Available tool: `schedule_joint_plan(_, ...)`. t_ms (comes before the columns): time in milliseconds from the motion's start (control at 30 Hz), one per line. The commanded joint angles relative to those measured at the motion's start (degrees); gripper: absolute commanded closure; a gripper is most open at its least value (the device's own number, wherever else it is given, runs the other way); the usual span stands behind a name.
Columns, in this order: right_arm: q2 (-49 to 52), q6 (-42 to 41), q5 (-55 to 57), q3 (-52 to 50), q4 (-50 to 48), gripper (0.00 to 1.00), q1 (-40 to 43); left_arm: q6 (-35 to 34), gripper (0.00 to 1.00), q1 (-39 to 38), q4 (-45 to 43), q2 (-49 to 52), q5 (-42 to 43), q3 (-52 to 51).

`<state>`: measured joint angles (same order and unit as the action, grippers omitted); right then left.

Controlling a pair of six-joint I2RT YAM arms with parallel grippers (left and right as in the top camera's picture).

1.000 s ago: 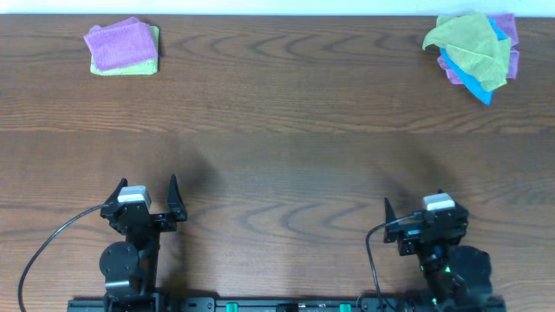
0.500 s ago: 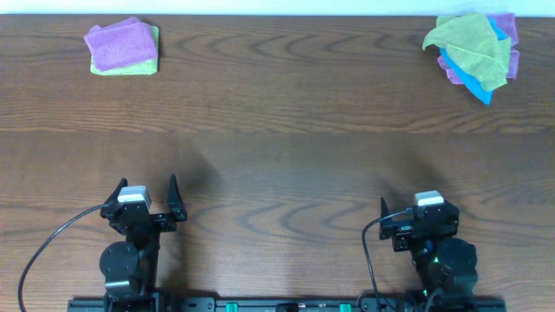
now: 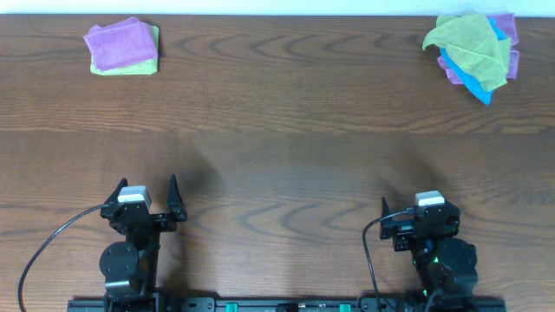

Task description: Fold the cloth

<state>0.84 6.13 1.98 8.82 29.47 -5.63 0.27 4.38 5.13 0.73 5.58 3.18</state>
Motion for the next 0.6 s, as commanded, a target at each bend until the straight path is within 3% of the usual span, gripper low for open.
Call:
schedule_joint_plan(0, -0.5, 0.6, 0.8, -0.7, 0.1, 0.01, 0.5, 1.0, 0.05, -0.2, 0.5, -0.5, -0.4, -2.1)
schedule_joint_plan(567, -0.5, 0.6, 0.8, -0.7, 0.1, 0.01, 0.5, 1.0, 0.05, -0.2, 0.5, -0.5, -0.4, -2.1)
